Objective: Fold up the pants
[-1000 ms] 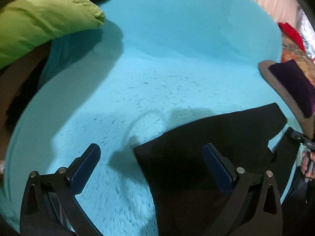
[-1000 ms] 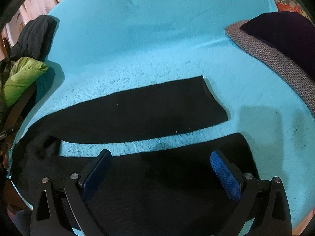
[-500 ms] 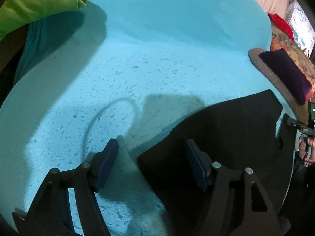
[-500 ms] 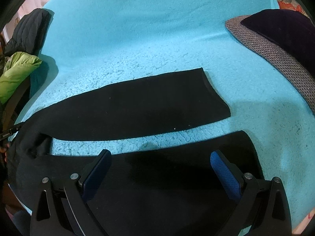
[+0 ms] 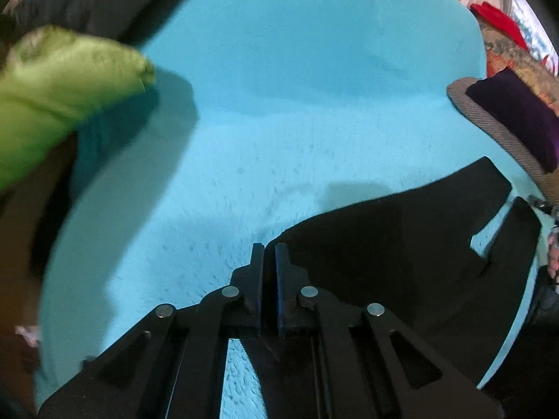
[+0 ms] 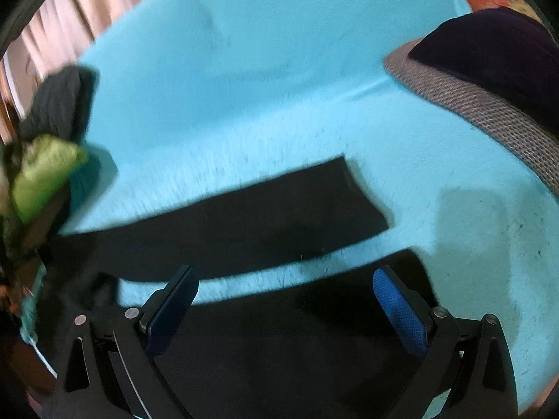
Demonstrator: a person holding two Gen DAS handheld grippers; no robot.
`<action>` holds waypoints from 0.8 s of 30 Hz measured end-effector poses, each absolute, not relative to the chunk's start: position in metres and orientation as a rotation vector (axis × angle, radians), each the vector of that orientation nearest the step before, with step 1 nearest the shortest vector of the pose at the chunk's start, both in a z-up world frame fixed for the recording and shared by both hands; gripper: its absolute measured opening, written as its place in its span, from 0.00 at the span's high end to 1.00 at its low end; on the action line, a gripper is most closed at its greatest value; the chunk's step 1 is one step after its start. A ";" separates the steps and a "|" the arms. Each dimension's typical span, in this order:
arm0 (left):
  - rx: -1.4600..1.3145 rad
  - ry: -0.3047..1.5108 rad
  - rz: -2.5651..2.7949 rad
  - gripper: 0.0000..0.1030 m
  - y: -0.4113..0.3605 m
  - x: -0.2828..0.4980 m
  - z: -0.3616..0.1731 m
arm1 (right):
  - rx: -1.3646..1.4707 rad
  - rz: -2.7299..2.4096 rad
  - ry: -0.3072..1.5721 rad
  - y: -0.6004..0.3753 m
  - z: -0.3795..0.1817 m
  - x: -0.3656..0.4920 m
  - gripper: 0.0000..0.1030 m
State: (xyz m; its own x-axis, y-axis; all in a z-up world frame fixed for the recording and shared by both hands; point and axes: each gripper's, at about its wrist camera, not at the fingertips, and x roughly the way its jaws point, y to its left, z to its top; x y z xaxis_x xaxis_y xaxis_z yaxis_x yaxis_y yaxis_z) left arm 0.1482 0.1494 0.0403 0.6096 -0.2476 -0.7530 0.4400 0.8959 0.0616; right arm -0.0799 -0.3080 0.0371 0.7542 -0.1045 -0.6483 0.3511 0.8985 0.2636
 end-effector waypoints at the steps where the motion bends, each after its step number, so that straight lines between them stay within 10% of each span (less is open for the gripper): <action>1: 0.252 0.816 -0.374 0.97 0.144 0.143 0.047 | 0.411 -0.245 0.652 -0.313 0.040 -0.083 0.02; 12: -0.168 0.767 -0.207 0.97 0.108 0.095 0.061 | 0.612 -0.039 0.754 -0.443 0.097 0.008 0.02; 17: -0.181 0.745 -0.186 0.97 0.113 0.089 0.063 | 0.725 0.025 0.978 -0.473 0.038 0.062 0.43; 24: -0.170 0.754 -0.168 0.97 0.121 0.086 0.059 | 0.633 -0.001 1.029 -0.466 0.005 0.077 0.64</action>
State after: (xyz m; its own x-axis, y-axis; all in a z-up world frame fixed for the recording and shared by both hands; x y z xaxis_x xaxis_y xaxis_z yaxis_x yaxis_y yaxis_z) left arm 0.0858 0.1209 0.0587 0.7171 -0.2117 -0.6640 0.0905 0.9730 -0.2125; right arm 0.0774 -0.4661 0.0054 0.5321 0.2867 -0.7967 0.2890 0.8229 0.4892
